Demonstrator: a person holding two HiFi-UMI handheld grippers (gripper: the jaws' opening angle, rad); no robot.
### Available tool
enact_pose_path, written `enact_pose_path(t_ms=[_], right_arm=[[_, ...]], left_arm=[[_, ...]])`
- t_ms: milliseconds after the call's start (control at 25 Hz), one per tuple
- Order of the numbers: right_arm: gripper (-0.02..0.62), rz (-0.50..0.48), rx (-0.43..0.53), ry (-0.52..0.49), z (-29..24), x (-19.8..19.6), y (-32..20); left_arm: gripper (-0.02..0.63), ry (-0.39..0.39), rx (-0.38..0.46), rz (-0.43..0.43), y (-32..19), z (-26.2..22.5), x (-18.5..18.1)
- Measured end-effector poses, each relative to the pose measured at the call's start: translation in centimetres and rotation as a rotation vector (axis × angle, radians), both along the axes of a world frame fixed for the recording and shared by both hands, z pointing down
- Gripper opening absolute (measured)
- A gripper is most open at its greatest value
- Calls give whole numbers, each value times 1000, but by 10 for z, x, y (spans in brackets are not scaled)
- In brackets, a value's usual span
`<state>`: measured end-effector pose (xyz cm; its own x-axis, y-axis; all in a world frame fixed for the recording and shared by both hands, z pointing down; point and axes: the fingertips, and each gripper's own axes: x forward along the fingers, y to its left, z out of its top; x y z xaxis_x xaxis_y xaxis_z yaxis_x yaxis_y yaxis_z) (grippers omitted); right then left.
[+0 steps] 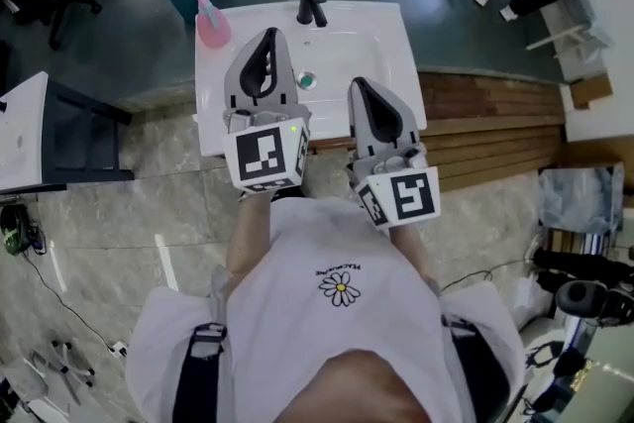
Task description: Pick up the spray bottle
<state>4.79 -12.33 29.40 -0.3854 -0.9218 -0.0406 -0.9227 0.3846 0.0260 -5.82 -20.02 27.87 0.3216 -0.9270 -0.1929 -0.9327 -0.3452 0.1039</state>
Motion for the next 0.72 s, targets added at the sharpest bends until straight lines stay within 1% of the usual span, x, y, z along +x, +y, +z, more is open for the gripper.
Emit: enact_pose_path(t_ms=[120,240,360,560,720], right_arm=[[29,16,-1,-15,-2,1,-15],[29,14,-16,-33,0,-1,-31],[29,12,-36,-49,6,-6,-50],[29,4,-80,-83,18,-13,-71],[29,-1,-97,-88,28,-10,-81]], left_arm=[[20,-23,-10,0,-11,6,-2],[20,-28,-20,-16,-22,5,-9],[20,-46,-25,-40,-31,6,-23],[20,-48,-27,-87,-46,13,-52],[20,-62,-26,-108,-49,21,-56]])
